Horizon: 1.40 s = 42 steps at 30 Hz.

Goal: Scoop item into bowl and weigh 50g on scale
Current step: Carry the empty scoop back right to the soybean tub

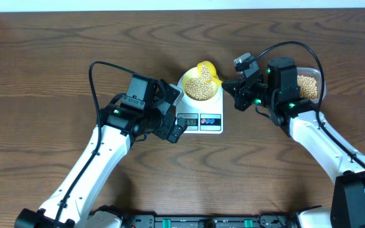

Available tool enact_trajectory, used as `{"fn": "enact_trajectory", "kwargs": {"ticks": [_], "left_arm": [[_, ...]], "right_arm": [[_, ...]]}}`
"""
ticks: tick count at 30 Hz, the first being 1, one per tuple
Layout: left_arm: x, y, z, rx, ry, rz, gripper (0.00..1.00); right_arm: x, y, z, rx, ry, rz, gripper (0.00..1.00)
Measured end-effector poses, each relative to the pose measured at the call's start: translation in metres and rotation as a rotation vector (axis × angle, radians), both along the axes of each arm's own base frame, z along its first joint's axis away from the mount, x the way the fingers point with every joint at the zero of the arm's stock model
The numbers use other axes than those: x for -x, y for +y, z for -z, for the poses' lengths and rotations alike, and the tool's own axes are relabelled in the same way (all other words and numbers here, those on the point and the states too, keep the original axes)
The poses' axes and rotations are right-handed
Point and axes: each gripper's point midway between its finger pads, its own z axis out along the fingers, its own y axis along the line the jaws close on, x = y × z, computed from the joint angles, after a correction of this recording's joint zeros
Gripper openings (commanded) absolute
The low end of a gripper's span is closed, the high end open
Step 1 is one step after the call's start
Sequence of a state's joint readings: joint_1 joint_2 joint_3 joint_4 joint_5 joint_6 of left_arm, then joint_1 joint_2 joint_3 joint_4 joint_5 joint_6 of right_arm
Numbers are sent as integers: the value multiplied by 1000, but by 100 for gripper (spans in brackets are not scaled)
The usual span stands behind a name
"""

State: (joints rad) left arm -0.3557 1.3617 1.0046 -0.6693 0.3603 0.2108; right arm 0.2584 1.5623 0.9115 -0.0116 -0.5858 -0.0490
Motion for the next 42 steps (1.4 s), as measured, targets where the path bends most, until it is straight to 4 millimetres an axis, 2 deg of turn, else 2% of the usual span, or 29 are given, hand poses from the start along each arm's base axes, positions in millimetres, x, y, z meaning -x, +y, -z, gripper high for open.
{"fn": "enact_trajectory", "kwargs": {"ticks": [28,33,42], "left_arm": [[0,0,0,0,0,0,98],[0,0,0,0,0,0,98],[0,0,0,0,0,0,98]], "right_arm": [[0,0,0,-41,58,42,1],[-1,1,-3,-104,126,93,1],[0,12,-21,-269,225,109,1]]}}
